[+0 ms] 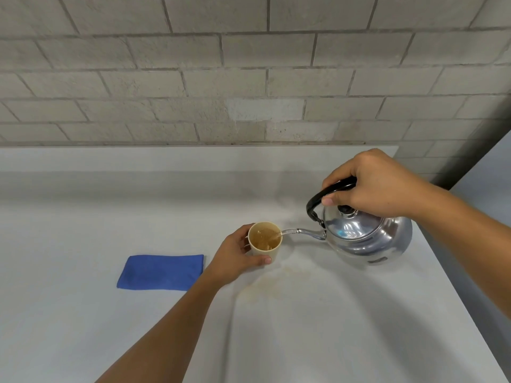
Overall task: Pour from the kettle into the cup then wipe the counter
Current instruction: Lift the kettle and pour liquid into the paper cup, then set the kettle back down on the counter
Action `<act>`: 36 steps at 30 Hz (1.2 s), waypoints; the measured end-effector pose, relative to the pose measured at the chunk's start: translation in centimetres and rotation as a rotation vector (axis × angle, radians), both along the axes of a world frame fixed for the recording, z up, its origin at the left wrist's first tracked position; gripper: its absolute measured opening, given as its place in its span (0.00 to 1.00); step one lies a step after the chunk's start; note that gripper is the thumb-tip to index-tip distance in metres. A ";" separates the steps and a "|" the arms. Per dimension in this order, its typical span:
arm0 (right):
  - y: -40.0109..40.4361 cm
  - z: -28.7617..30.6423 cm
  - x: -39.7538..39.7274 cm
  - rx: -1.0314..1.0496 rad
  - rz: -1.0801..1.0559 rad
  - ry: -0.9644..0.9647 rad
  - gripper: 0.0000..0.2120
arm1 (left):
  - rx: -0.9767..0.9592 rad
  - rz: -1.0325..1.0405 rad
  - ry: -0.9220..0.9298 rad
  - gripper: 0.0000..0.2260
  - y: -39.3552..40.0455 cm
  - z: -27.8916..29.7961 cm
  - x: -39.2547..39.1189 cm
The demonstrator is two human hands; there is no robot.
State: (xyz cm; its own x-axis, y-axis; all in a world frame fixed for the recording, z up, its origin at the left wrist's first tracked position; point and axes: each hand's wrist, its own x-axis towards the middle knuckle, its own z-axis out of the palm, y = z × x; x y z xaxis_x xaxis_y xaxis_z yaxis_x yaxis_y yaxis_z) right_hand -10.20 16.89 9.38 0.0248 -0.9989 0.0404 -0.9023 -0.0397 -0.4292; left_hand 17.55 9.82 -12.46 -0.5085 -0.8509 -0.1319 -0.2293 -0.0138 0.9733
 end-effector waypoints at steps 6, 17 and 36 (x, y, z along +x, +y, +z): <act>1.2 -1.7 -1.5 -0.027 -0.090 -0.199 0.09 | -0.002 -0.006 0.001 0.33 0.1 0.4 0.0; 2.9 -4.7 -2.4 -0.140 -0.140 -0.566 0.06 | 0.022 -0.072 -0.038 0.40 -0.1 1.3 0.5; -0.9 -5.5 -5.5 -0.215 -0.247 -0.555 0.10 | -0.244 -0.234 0.059 0.22 -4.1 14.1 -11.5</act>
